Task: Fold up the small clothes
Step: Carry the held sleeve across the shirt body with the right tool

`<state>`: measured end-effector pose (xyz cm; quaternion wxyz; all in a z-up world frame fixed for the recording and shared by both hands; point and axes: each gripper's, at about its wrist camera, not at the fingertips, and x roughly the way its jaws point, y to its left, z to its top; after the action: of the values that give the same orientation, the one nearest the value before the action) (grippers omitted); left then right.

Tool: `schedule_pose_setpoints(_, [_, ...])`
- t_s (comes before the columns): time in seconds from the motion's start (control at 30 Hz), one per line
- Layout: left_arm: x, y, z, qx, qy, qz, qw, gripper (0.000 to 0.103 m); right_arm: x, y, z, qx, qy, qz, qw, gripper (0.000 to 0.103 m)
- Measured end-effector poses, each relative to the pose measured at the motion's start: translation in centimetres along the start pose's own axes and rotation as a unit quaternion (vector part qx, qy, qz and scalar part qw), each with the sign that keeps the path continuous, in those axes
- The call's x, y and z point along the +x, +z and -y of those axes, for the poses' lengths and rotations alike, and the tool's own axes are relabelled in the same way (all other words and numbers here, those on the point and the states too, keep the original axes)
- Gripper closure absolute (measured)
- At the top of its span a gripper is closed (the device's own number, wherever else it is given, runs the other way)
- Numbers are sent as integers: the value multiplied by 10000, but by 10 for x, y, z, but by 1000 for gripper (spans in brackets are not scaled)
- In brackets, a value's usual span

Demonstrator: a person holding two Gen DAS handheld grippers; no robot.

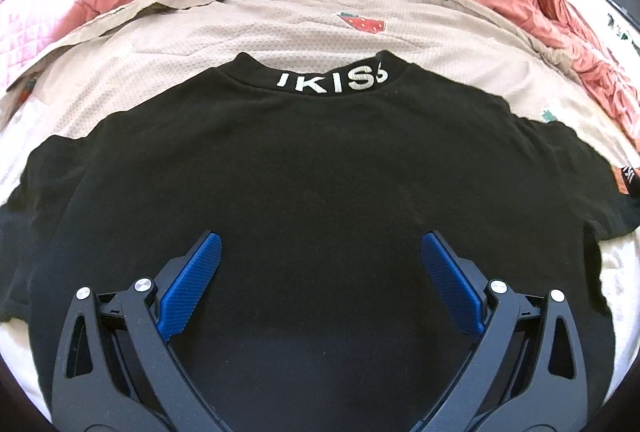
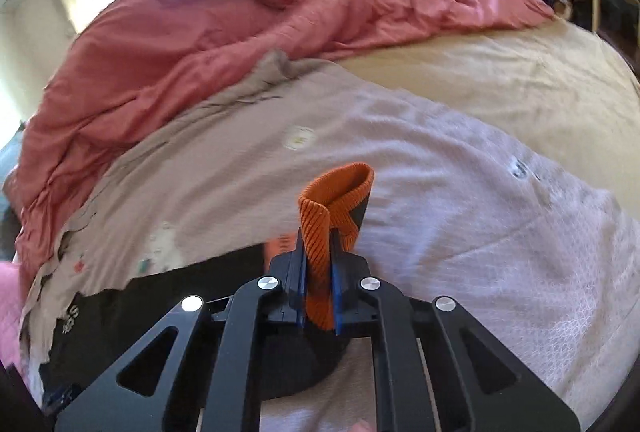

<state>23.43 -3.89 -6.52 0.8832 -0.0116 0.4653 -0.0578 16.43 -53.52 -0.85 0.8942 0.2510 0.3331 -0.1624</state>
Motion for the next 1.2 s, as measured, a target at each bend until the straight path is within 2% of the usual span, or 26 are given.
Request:
schedule_pose_setpoints(0.13, [-7,3,-10,-119,-57,31,9999,9,-18,3,-48,-261,570,144,9979,94])
schedule_pose_setpoints(0.27, [-17,6,-24,-299,-82,99,9995,9,-30,-2,-109,-631,1171,178,9910,94])
schedule_pose_setpoints(0.5, [-36,13,-58,-677,-14,298,9973,9,-27,-46,-230,-1273,2327,-321,9637,94])
schedule_pose_setpoints(0.67, [-44,15,-94,-1130,116,371,9928,9,-13,-92,-283,-1552,2606,-790,9496,94])
schedule_pose_setpoints(0.9, [-47,16,-116,-1478,6,415,9881,9,-3,-156,-329,-2207,2543,-1259,9332,94])
schedule_pose_setpoints(0.97, [-46,15,-117,-1520,-116,403,9875,9,1,-170,-336,-2444,2468,-1363,9278,90])
schedule_pose_setpoints(1.03, [-45,15,-117,-1565,-250,400,9866,9,4,-185,-343,-2643,2535,-1547,9176,81])
schedule_pose_setpoints(1.13, [-44,14,-118,-1615,-386,428,9852,9,-1,-195,-344,-2785,2773,-1776,9022,65])
schedule_pose_setpoints(1.17, [-43,14,-118,-1642,-452,426,9845,9,-7,-195,-341,-2805,2844,-1769,8995,53])
schedule_pose_setpoints(1.2, [-41,13,-118,-1669,-537,419,9836,10,-12,-193,-340,-2816,2876,-1720,8991,51])
